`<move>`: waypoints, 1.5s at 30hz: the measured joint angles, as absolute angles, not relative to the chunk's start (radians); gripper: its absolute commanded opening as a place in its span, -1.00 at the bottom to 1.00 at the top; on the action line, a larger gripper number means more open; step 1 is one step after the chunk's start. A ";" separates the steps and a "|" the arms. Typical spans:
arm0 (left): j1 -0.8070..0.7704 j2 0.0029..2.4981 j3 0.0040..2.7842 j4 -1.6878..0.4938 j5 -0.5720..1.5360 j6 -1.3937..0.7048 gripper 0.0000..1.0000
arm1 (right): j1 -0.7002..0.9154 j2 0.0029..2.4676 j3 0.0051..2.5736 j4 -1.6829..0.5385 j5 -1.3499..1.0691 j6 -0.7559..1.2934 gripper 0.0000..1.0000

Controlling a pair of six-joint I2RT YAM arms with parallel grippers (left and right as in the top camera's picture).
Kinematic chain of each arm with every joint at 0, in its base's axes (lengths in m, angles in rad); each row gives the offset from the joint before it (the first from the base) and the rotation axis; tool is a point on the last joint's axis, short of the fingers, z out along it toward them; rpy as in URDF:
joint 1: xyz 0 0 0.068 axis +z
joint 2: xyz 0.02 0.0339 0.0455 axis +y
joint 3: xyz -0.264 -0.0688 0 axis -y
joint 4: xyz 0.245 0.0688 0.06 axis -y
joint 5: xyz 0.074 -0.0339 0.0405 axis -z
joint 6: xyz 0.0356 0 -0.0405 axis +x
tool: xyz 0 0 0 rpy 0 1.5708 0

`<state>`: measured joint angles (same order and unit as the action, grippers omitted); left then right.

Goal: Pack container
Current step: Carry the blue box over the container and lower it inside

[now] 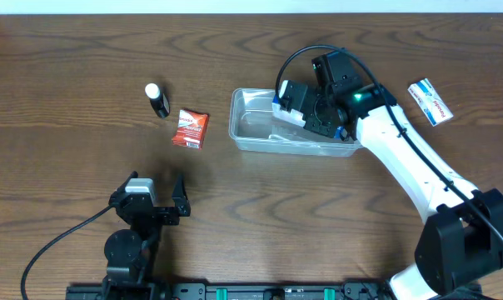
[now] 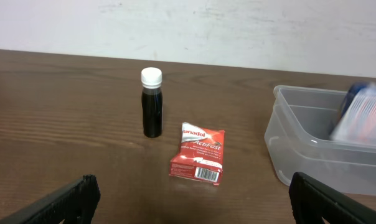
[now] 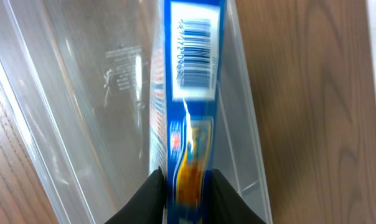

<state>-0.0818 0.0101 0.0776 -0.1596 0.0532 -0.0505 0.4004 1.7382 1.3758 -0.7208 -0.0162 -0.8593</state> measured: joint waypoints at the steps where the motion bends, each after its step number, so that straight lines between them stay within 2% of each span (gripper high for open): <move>1: -0.082 0.010 0.078 -0.160 0.053 -0.051 0.96 | 0.400 1.739 1.376 -0.720 -0.015 -0.868 -0.53; 7: -0.082 0.010 0.078 -0.160 0.053 -0.051 0.96 | 0.400 1.740 1.376 -0.719 0.006 -0.905 -0.53; 17: -0.082 0.010 0.078 -0.160 0.053 -0.051 0.96 | 0.400 1.740 1.378 -0.736 0.041 -0.919 -0.38; 22: -0.082 0.010 0.078 -0.160 0.053 -0.051 0.96 | 0.400 1.740 1.378 -0.741 0.042 -0.892 -0.46; 27: -0.082 0.010 0.078 -0.160 0.053 -0.051 0.96 | 0.400 1.740 1.378 -0.735 0.043 -0.852 -0.46; 29: -0.082 0.010 0.078 -0.160 0.053 -0.051 0.96 | 0.396 1.740 1.378 -0.719 0.042 -0.825 -0.57; 33: -0.082 0.010 0.078 -0.160 0.053 -0.051 0.96 | 0.373 1.740 1.378 -0.683 0.042 -0.736 -0.97; 40: -0.082 0.010 0.078 -0.160 0.053 -0.051 0.96 | 0.319 1.740 1.379 -0.682 0.046 -0.485 -0.98; 45: -0.082 0.010 0.078 -0.160 0.053 -0.051 0.96 | 0.315 1.740 1.379 -0.759 0.045 -0.334 -0.97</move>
